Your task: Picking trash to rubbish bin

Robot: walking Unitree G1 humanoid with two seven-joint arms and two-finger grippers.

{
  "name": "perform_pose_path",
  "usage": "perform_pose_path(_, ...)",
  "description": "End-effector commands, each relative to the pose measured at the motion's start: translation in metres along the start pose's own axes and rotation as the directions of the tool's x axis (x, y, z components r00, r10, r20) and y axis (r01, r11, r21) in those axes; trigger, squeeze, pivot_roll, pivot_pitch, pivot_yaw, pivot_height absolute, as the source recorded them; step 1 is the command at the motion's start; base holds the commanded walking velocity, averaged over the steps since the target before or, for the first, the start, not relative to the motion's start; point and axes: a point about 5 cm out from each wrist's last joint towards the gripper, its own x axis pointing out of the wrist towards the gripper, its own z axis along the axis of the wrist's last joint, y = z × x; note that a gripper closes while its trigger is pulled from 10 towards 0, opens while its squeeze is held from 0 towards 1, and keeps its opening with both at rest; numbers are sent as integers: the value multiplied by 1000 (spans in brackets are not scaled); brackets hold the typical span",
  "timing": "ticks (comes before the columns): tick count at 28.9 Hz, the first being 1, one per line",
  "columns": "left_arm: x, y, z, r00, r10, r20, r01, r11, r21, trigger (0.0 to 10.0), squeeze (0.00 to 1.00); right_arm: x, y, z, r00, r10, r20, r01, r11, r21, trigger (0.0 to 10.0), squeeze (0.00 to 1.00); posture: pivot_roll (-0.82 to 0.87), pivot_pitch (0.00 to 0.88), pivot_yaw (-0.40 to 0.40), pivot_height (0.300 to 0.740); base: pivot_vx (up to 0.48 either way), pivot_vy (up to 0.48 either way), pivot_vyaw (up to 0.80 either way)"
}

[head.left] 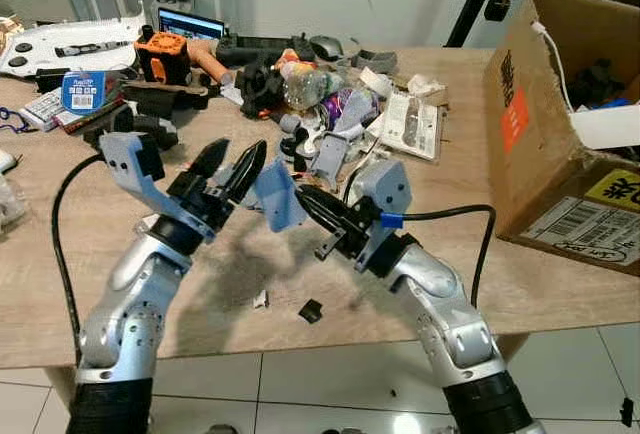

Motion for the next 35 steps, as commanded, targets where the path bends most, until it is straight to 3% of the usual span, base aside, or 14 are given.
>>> perform_pose_path(1, -5, 2, -1, 1000, -1, -18, 1, 1000, -10, 10000, 1000, -1, 0, 5, 1000, 1, 23, -1, 1000, -15, 0, 0, 19, 183, -49, 740, 0, 0, 0)
perform_pose_path(4, -5, 5, -3, 999, 18, -38, -17, 999, 32, 10000, 1000, 1, -1, 7, 999, 2, 32, -2, 1000, -14, 0, 0, 22, 212, -54, 740, 0, 0, 0)
perform_pose_path(6, -5, 2, -4, 999, 6, -50, -4, 999, 39, 10000, 1000, 1, 1, 8, 999, 5, 34, -5, 1000, -15, 0, 0, 20, 187, -50, 740, 0, 0, 0)
perform_pose_path(7, -4, -1, -4, 998, -9, -56, 11, 999, 36, 10000, 0, 2, 1, 8, 999, 5, 36, -4, 1000, -14, 0, 0, 19, 181, -51, 740, 0, 0, 0)
perform_pose_path(10, -1, -10, -13, 994, -61, -91, 65, 997, 40, 10000, 0, 4, -1, 10, 999, -3, 46, 3, 1000, -2, 0, 0, 24, 215, -53, 740, 0, 0, 0)
perform_pose_path(13, 0, -16, -19, 992, -70, -107, 76, 996, 50, 10000, 0, 4, 1, 11, 999, 3, 53, -3, 1000, -2, 0, 0, 17, 171, -45, 740, 0, 0, 0)
perform_pose_path(19, 2, -26, -25, 984, -116, -137, 126, 990, 69, 10000, 0, 8, 5, 12, 998, 16, 53, -16, 1000, -10, 0, 0, 18, 188, -45, 740, 0, 0, 0)
perform_pose_path(26, 5, -26, -24, 987, -107, -123, 117, 990, 79, 10000, 0, 10, 6, 11, 998, 29, 52, -29, 1000, -7, 0, 0, 22, 183, -49, 740, 0, 0, 0)
perform_pose_path(27, 4, -26, -23, 988, -103, -116, 112, 991, 77, 7961, 0, 10, 7, 11, 998, 31, 52, -30, 1000, -7, 0, 0, 22, 183, -49, 740, 0, 0, 0)
perform_pose_path(28, 4, -26, -23, 988, -103, -116, 112, 991, 77, 7961, 0, 10, 7, 11, 998, 31, 52, -30, 1000, -7, 0, 0, 22, 183, -49, 740, 0, 0, 0)
perform_pose_path(29, 6, -24, -21, 990, -93, -105, 102, 991, 82, 0, 0, 11, 6, 12, 998, 31, 54, -30, 1000, -5, 0, 0, 22, 176, -50, 740, 0, 0, 0)
perform_pose_path(35, 6, -23, -18, 993, -84, -86, 90, 993, 76, 0, 0, 10, 8, 11, 998, 33, 52, -33, 999, -1, 0, 0, 23, 168, -46, 740, 0, 0, 0)
